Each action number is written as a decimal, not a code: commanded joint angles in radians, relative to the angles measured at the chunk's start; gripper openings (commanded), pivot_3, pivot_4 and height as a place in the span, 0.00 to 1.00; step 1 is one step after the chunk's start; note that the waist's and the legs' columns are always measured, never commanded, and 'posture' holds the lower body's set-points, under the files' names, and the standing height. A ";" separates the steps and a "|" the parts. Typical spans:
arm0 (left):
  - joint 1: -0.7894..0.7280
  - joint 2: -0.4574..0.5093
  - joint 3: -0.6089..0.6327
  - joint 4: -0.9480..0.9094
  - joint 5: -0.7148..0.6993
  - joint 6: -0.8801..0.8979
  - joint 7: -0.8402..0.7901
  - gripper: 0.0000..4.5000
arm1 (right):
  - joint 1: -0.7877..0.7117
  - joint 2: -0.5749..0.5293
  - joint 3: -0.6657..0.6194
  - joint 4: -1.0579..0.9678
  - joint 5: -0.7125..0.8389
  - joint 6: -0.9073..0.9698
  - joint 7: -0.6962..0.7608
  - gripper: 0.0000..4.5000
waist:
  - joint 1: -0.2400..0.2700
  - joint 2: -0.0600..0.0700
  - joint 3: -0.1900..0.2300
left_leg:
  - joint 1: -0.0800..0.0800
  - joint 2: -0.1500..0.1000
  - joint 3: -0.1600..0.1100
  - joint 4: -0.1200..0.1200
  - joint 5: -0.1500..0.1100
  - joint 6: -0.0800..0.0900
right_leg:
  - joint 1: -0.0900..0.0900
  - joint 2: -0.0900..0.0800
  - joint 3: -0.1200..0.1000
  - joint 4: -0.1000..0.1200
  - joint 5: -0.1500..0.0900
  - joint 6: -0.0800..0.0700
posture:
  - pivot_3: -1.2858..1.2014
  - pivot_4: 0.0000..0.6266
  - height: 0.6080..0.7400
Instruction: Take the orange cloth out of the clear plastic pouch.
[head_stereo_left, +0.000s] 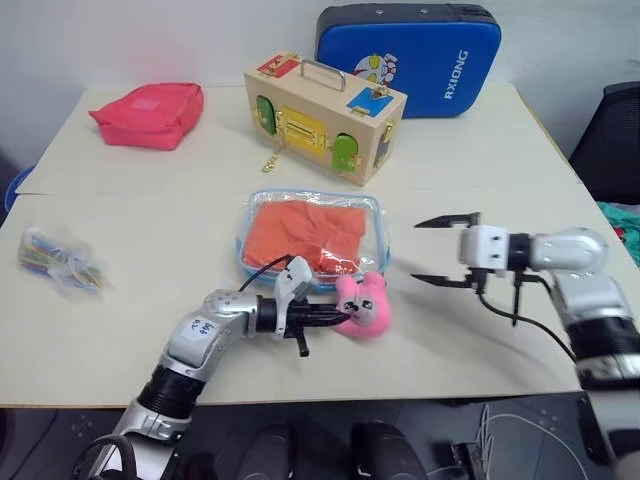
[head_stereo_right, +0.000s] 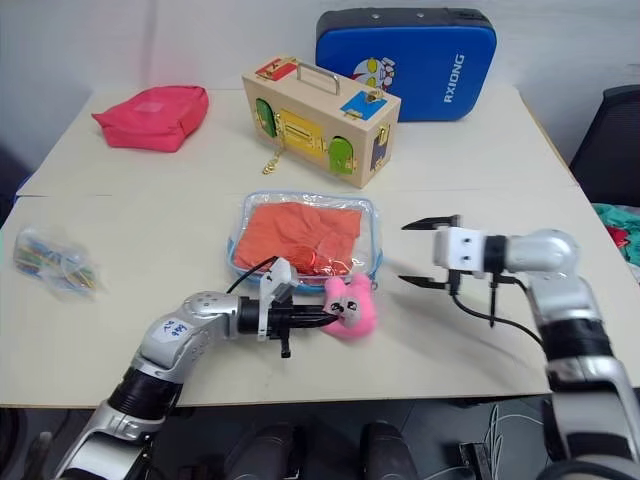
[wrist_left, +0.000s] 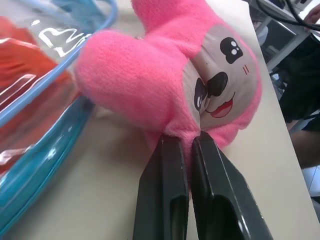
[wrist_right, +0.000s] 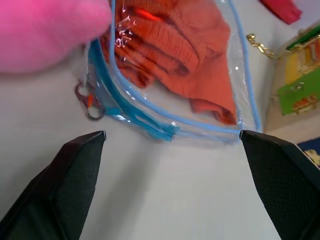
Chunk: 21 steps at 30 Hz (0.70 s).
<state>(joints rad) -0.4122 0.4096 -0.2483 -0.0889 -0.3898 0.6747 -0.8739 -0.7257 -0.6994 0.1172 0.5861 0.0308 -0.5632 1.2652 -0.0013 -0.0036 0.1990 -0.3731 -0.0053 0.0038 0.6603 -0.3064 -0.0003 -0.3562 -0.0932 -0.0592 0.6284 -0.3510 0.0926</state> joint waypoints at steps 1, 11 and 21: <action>0.014 0.015 0.005 -0.015 0.001 0.006 -0.004 0.00 | -0.087 0.030 0.052 0.142 -0.056 -0.124 0.004 1.00 | 0.001 0.000 0.000 | -0.001 0.000 0.000 0.000 0.000 0.000 | 0.000 0.000 0.000 0.000 0.000 0.000 | 0.52 0.24 1.00; 0.057 0.011 0.011 -0.057 -0.006 0.029 0.021 0.00 | -0.230 0.125 0.122 0.360 -0.108 -0.227 0.018 0.51 | -0.001 0.000 0.000 | -0.002 0.000 -0.001 0.002 0.000 0.001 | -0.001 -0.001 -0.001 0.001 0.000 0.000 | 0.52 0.24 1.00; 0.096 0.077 0.112 -0.086 -0.048 0.026 0.012 0.00 | -0.230 0.110 0.125 0.383 -0.093 -0.292 0.068 0.01 | -0.012 0.000 0.000 | -0.002 0.000 -0.001 0.002 0.000 0.000 | -0.001 -0.001 -0.001 0.002 0.000 0.000 | 0.52 0.24 1.00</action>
<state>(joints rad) -0.3334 0.4619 -0.1718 -0.1538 -0.4306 0.6980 -0.8595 -0.9415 -0.5740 0.2506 0.9780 -0.0815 -0.8278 1.3189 -0.0129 -0.0035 0.1990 -0.3748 -0.0051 0.0027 0.6619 -0.3067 0.0000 -0.3577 -0.0938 -0.0598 0.6299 -0.3510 0.0926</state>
